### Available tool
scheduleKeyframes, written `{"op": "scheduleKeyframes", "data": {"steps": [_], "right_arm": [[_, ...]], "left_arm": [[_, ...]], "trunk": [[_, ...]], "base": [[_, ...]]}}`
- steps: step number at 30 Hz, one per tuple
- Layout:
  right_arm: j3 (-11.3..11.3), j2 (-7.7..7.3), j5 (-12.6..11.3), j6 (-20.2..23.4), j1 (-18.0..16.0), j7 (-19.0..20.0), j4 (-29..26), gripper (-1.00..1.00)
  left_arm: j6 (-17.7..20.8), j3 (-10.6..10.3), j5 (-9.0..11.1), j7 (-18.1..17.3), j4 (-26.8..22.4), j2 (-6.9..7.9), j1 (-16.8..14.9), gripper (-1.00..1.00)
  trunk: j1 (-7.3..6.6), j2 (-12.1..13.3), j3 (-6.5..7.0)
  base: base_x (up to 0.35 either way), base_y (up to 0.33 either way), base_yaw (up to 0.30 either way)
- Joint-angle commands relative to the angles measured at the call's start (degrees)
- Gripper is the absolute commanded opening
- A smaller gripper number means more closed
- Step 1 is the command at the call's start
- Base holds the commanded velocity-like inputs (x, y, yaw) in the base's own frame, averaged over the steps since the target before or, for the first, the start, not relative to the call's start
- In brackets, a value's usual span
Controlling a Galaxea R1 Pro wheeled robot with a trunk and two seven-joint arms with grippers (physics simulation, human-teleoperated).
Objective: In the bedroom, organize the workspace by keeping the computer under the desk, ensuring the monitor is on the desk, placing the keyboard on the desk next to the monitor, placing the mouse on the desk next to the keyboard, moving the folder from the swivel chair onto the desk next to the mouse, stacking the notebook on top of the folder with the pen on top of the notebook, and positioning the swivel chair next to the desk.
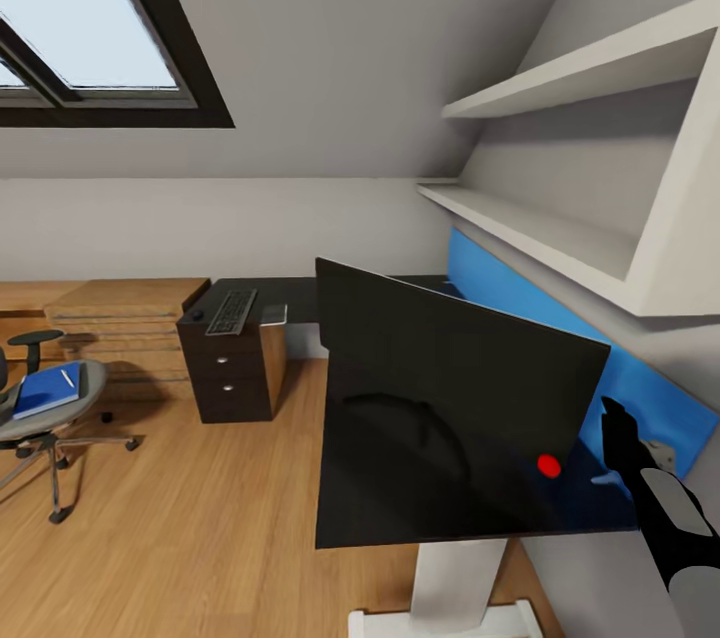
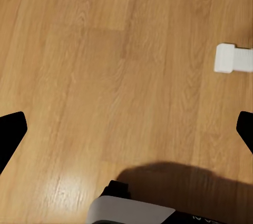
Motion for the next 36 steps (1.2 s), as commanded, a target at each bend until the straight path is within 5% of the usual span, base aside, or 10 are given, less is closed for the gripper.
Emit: {"op": "scheduleKeyframes", "data": {"steps": [1,8,18,36], "right_arm": [[-0.2,0.01,-0.4,0.3,0.0,0.1,0.0,1.00],[-0.2,-0.06,-0.4,0.3,-0.1,0.1,0.0,1.00],[-3.7,-0.34,-0.5,3.1,-0.1,-0.1,0.1,1.00],[-4.1,-0.32,-0.5,4.0,-0.1,0.0,0.1,1.00]], "left_arm": [[-0.3,-0.5,0.6,0.3,0.0,0.02,-0.1,1.00],[-0.3,-0.5,0.6,0.3,0.0,0.02,-0.1,1.00],[-0.3,-0.5,0.6,0.3,0.0,0.02,-0.1,1.00],[-0.3,-0.5,0.5,0.3,0.1,0.02,-0.1,1.00]], "trunk": [[0.03,-0.1,-0.10],[0.03,-0.1,-0.10],[0.03,-0.1,-0.10],[0.03,-0.1,-0.10]], "base": [[0.068,-0.057,0.000],[0.020,-0.016,0.000],[0.001,-0.001,0.000],[0.084,-0.021,0.000]]}}
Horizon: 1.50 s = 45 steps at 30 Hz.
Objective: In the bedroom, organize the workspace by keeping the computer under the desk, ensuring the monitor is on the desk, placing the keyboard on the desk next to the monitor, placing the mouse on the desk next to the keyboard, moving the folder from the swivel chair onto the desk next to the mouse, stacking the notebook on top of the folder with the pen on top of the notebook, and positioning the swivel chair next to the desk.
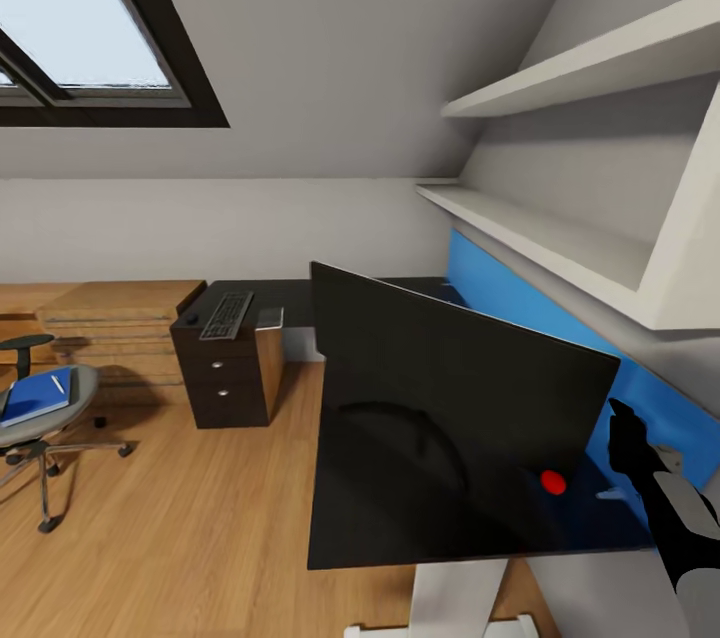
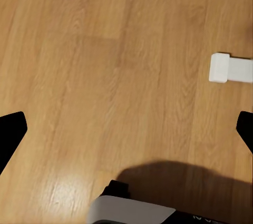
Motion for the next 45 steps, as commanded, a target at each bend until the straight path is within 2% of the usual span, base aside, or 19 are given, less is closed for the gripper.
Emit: {"op": "scheduleKeyframes", "data": {"steps": [1,18,45], "right_arm": [[-0.2,0.02,-0.4,0.3,0.0,0.0,0.0,1.00],[-0.2,-0.01,-0.4,0.3,0.0,0.0,0.7,1.00],[0.0,-0.02,-0.2,0.4,0.0,-0.5,0.8,1.00]], "left_arm": [[-0.3,-0.5,0.6,0.3,0.0,0.04,-0.1,1.00],[-0.3,-0.5,0.6,0.3,0.0,0.10,-0.1,1.00],[-0.3,-0.4,0.6,0.3,0.0,0.10,-0.1,1.00]], "trunk": [[0.03,-0.1,-0.10],[0.03,-0.1,-0.10],[0.03,-0.1,-0.10]], "base": [[0.109,-0.128,0.000],[0.075,-0.069,0.000],[0.054,-0.003,0.000]]}}
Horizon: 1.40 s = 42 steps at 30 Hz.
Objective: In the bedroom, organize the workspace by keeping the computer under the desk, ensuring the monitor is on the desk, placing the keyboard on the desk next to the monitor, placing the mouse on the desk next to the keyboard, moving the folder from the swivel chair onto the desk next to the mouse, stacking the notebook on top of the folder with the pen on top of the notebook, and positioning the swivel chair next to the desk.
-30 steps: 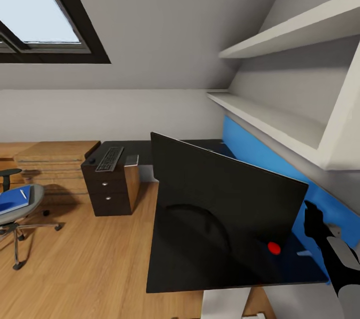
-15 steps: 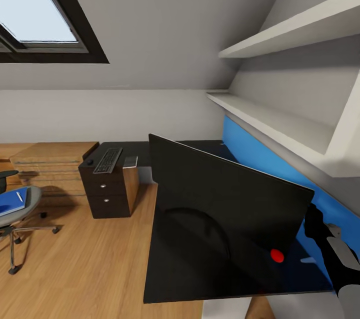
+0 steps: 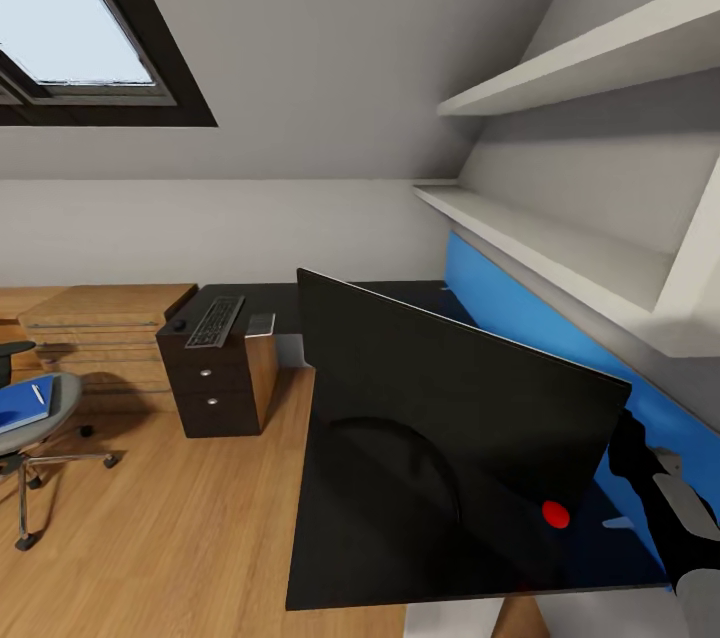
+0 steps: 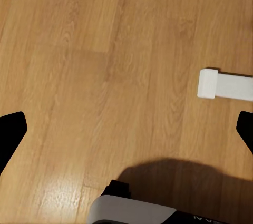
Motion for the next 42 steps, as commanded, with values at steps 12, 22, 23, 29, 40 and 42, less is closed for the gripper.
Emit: {"op": "scheduleKeyframes", "data": {"steps": [12,22,23,29,40,42], "right_arm": [[0.2,0.08,-0.1,0.3,-0.1,-6.2,-0.2,1.00],[0.4,0.11,1.7,0.1,-0.1,-6.4,-0.2,1.00],[0.4,0.11,2.6,0.1,-0.1,-6.5,-0.2,1.00],[0.4,0.21,7.2,0.2,-0.1,-8.1,-0.3,1.00],[3.9,0.28,8.4,0.2,-0.1,-8.6,-0.5,1.00],[4.1,0.28,8.4,0.1,-0.1,-8.6,-0.5,1.00]], "left_arm": [[-0.3,-0.5,0.6,0.3,0.0,0.02,-0.1,1.00],[-0.3,-0.5,0.6,0.3,0.0,0.02,-0.1,1.00],[-0.3,-0.5,0.6,0.3,0.0,0.02,-0.1,1.00],[-0.3,-0.5,0.6,0.3,0.0,0.02,-0.1,1.00],[-0.3,-0.5,0.6,0.3,0.0,0.02,-0.1,1.00],[-0.3,-0.5,0.6,0.3,0.0,0.02,-0.1,1.00]], "trunk": [[0.02,-0.1,-0.10],[0.02,-0.1,-0.10],[0.02,-0.1,-0.10],[0.02,-0.1,-0.10],[0.02,-0.1,-0.10],[0.02,-0.1,-0.10]], "base": [[0.000,0.000,0.000],[0.000,0.000,0.000],[0.000,0.000,0.000],[0.000,0.000,0.000],[-0.007,0.002,0.000],[-0.132,0.085,0.000]]}}
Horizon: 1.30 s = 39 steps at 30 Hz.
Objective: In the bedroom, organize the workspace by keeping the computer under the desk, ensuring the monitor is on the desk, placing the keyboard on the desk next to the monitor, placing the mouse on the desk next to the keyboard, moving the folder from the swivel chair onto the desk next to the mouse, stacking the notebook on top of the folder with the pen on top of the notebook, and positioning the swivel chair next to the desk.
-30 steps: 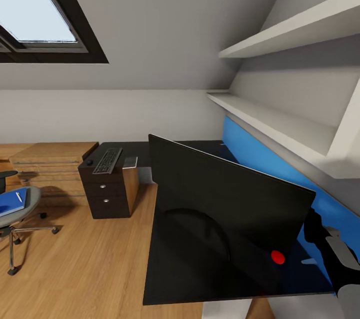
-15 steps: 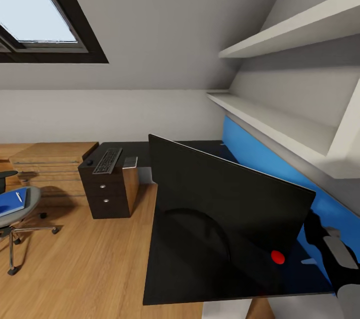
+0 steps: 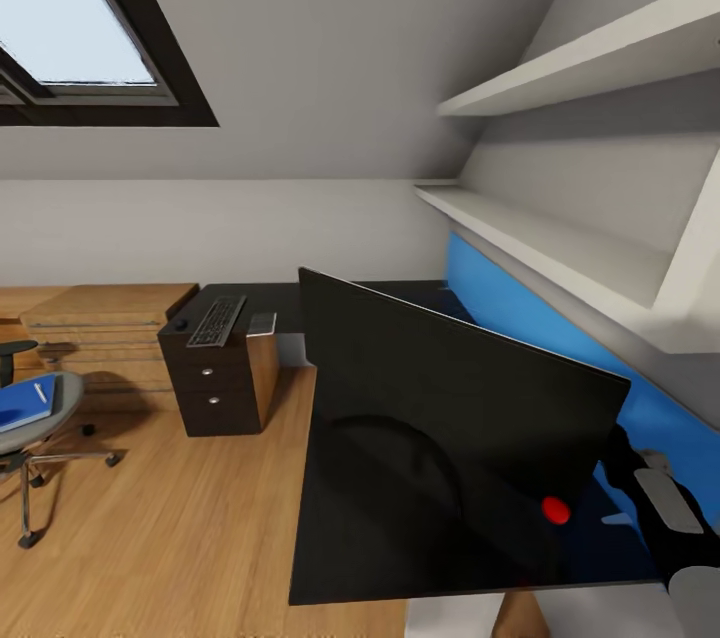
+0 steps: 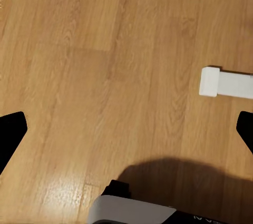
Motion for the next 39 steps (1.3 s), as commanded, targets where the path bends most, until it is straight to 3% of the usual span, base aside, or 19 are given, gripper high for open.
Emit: {"op": "scheduleKeyframes", "data": {"steps": [1,19,30,39], "right_arm": [[-0.1,0.02,-0.3,0.3,0.0,-0.3,-0.1,1.00],[0.1,-0.04,0.1,0.1,0.0,-0.2,-0.3,1.00],[0.3,0.04,1.7,0.1,0.0,-0.2,-0.3,1.00],[2.7,0.03,1.8,-0.1,0.0,-0.2,-0.4,1.00]], "left_arm": [[-0.3,-0.5,0.6,0.3,0.0,0.03,-0.1,1.00],[-0.3,-0.5,0.6,0.3,0.0,-0.03,-0.1,1.00],[-0.3,-0.5,0.6,0.3,0.0,0.00,-0.1,1.00],[-0.3,-0.5,0.6,0.3,0.0,0.01,-0.1,1.00]], "trunk": [[0.01,-0.1,-0.11],[0.01,-0.1,-0.11],[0.01,-0.1,-0.11],[0.01,-0.1,-0.11]], "base": [[-0.177,0.130,0.000],[-0.152,0.118,0.000],[-0.113,0.097,0.000],[-0.030,0.027,0.000]]}}
